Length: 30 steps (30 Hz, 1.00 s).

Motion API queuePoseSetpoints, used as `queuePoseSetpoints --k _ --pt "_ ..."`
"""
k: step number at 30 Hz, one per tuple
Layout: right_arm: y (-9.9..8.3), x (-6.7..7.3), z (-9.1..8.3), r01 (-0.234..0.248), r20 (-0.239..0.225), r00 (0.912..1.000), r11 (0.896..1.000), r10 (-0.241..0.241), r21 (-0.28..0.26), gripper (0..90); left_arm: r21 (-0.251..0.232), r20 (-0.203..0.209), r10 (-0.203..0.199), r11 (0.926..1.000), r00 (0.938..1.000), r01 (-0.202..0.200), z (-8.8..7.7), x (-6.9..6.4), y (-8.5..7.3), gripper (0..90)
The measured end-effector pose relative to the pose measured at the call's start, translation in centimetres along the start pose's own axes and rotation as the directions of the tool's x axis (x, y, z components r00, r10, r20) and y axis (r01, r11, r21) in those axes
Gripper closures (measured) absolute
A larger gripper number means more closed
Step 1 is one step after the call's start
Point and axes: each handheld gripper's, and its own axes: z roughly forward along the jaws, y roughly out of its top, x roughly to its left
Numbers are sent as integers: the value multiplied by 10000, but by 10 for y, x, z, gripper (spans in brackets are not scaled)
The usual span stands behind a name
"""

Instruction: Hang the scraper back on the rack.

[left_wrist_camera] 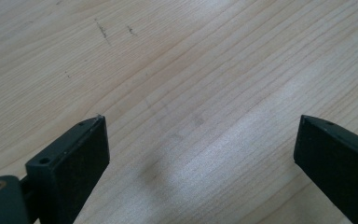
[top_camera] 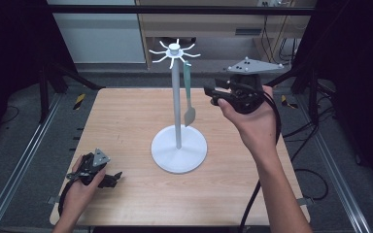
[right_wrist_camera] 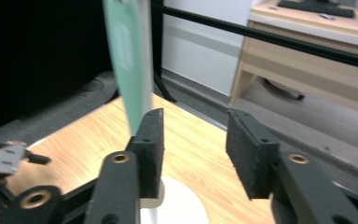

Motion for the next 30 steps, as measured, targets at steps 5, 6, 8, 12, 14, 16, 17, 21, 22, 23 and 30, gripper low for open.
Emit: queuePoseSetpoints --k 5,6,8,12,14,16,17,21,22,23,30 --pt "-23 -10 1 -235 414 9989 9993 224 283 451 20 -18 41 10000 10000 -41 0 0 0 30" --pt "-27 -12 1 -306 466 9985 9989 289 364 430 7 -12 29 10000 10000 -29 -1 1 0 30" --pt "-35 -16 1 -437 679 9969 9983 410 382 389 23 -12 28 10000 10000 -28 -1 1 0 30" --pt "-54 -20 2 -653 983 9933 9971 613 378 288 48 10 29 10000 10000 -29 -1 1 0 30" --pt "-58 -20 3 -731 1051 9921 9966 686 393 270 37 10 19 10000 10000 -19 -1 2 0 30" --pt "-69 -21 4 -824 1174 9901 9958 772 397 233 -39 -18 -110 9999 9999 110 -2 4 -1 30" --pt "-74 -20 6 -863 1207 9894 9952 802 461 208 -17 -42 -140 9999 9999 140 -2 5 -1 30" --pt "-93 -20 11 -939 1251 9886 9927 840 751 152 -48 -65 -190 9998 9998 190 -3 6 -2 30" --pt "-98 -21 12 -941 1260 9885 9923 836 799 147 -60 -56 -221 9997 9997 220 -2 6 -2 30" --pt "-103 -21 13 -974 1268 9882 9916 861 853 143 -47 -59 -212 9998 9998 212 -2 6 -2 30" --pt "-131 -23 17 -1107 1386 9854 9908 993 773 93 -110 -73 -290 9995 9996 290 -3 7 -3 30"
